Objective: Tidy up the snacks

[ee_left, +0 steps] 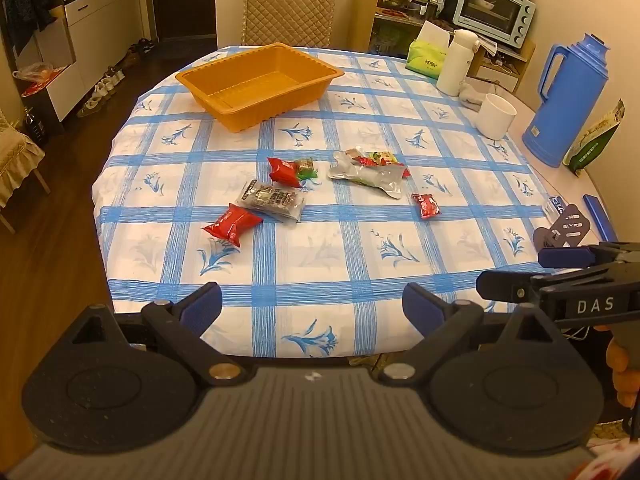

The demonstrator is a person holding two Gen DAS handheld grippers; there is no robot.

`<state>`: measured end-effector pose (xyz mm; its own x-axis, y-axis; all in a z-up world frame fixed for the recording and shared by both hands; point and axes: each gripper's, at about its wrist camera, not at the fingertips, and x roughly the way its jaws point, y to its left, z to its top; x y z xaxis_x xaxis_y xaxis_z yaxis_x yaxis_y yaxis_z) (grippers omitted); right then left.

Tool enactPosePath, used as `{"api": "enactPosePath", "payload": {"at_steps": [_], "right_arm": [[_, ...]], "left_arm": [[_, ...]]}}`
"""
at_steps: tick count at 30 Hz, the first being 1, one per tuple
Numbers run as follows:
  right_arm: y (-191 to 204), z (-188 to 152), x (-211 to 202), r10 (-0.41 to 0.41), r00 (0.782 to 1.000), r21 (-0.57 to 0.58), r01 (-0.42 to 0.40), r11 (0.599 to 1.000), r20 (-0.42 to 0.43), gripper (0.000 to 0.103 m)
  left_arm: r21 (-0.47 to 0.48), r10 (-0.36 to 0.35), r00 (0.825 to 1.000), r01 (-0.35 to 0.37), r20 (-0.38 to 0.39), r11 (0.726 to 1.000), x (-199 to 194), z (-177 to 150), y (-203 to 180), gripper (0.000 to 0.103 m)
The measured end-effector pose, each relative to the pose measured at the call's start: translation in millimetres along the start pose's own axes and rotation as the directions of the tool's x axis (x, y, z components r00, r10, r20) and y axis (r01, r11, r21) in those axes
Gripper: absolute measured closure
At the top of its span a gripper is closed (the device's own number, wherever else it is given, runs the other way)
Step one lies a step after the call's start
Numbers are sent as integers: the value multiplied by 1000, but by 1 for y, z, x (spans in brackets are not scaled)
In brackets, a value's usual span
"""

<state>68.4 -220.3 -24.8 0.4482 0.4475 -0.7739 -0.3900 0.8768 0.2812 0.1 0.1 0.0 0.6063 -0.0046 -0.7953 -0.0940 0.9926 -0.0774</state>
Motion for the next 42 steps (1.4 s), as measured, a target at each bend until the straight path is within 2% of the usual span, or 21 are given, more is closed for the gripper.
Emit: {"api": "enactPosePath", "payload": {"at_steps": [42], "right_arm": [[7,0,2,0,1000,-2,0,1000,5,0]], "left_arm": [[-4,-5,1000,5,4,1000,0,0,0,7]]}}
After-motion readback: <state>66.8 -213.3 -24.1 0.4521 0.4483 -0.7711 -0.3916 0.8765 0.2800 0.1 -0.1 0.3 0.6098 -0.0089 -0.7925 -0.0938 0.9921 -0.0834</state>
